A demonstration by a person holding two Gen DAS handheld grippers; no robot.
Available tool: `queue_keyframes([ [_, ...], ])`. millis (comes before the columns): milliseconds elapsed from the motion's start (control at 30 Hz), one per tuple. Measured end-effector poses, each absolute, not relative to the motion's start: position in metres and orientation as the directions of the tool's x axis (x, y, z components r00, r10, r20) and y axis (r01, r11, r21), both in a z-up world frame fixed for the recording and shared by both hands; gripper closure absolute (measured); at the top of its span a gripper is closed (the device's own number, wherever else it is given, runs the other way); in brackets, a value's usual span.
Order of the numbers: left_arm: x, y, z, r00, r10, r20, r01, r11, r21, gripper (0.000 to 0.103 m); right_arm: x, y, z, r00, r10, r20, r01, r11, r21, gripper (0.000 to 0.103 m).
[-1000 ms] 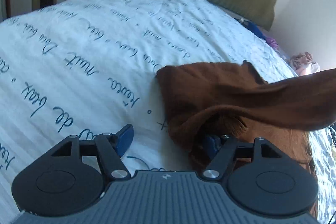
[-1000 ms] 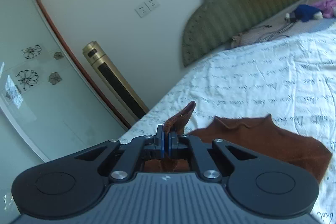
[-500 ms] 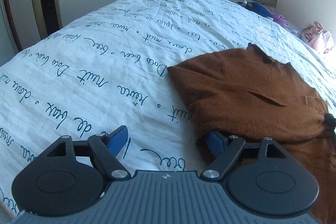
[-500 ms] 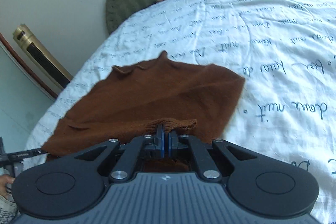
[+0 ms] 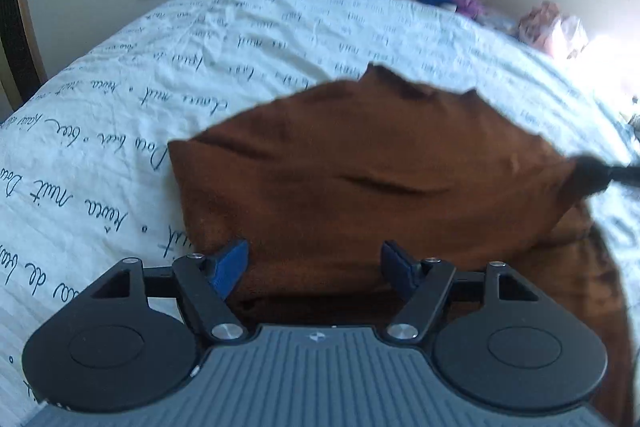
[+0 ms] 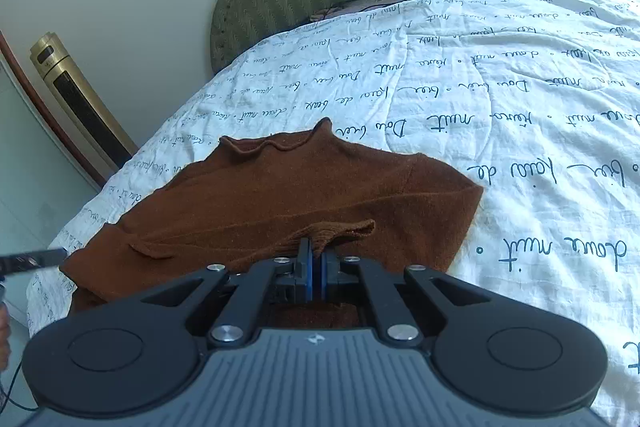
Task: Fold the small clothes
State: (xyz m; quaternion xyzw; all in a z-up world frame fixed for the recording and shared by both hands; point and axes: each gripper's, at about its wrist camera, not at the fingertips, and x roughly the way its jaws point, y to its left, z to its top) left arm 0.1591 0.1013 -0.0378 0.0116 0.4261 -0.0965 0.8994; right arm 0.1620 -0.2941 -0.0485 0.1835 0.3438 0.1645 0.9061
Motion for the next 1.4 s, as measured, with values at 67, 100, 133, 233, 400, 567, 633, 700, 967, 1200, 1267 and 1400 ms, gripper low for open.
queue_keyframes([
  [67, 0.152, 0.106, -0.050, 0.634, -0.138, -0.761, 0.181, 0.983, -0.027, 0.028, 0.160, -0.293, -0.039, 0.729, 0.413, -0.545, -0.179, 0.884, 0.431, 0.100],
  [100, 0.149, 0.108, -0.050, 0.636, -0.137, -0.759, 0.186, 0.982, -0.021, 0.028, 0.159, -0.292, -0.034, 0.739, 0.417, -0.529, -0.193, 0.884, 0.427, 0.100],
  [133, 0.148, 0.109, -0.049, 0.635, -0.134, -0.761, 0.184, 0.983, -0.020, 0.028, 0.158, -0.290, -0.029, 0.749, 0.413, -0.518, -0.206, 0.888, 0.410, 0.100],
  [233, 0.143, 0.110, -0.046, 0.646, -0.136, -0.751, 0.180, 0.983, -0.023, 0.024, 0.163, -0.281, -0.024, 0.758, 0.363, -0.542, -0.207, 0.922, 0.327, 0.100],
  [400, 0.148, 0.107, -0.058, 0.681, -0.114, -0.723, 0.145, 0.989, -0.019, 0.009, 0.178, -0.287, -0.080, 0.694, 0.176, -0.699, -0.069, 0.982, 0.178, 0.102],
  [567, 0.143, 0.127, -0.028, 0.700, -0.199, -0.686, 0.117, 0.979, -0.166, 0.009, 0.157, -0.299, -0.057, 0.729, 0.154, -0.667, -0.029, 0.980, 0.194, 0.098],
  [633, 0.142, 0.133, -0.016, 0.719, -0.209, -0.663, 0.089, 0.974, -0.210, 0.009, 0.149, -0.293, -0.039, 0.756, 0.206, -0.622, -0.095, 0.974, 0.206, 0.099],
  [700, 0.149, 0.134, -0.017, 0.711, -0.230, -0.665, 0.085, 0.966, -0.244, 0.008, 0.150, -0.277, -0.032, 0.750, 0.277, -0.601, -0.166, 0.958, 0.234, 0.099],
  [967, 0.157, 0.123, -0.059, 0.642, -0.085, -0.762, 0.058, 0.996, -0.062, 0.001, 0.164, -0.221, -0.080, 0.677, 0.288, -0.677, -0.268, 0.953, 0.138, 0.100],
  [1200, 0.107, 0.119, -0.016, 0.706, -0.250, -0.663, 0.212, 0.967, -0.139, 0.010, 0.100, -0.226, -0.047, 0.632, 0.440, -0.638, -0.320, 0.898, 0.303, 0.096],
  [1267, 0.102, 0.102, -0.009, 0.724, -0.309, -0.617, 0.291, 0.947, -0.134, 0.009, 0.077, -0.219, -0.048, 0.591, 0.512, -0.623, -0.372, 0.859, 0.353, 0.095],
  [1400, 0.103, 0.067, 0.003, 0.766, -0.275, -0.581, 0.317, 0.948, -0.030, 0.006, 0.036, -0.208, -0.052, 0.582, 0.501, -0.641, -0.378, 0.864, 0.333, 0.095],
])
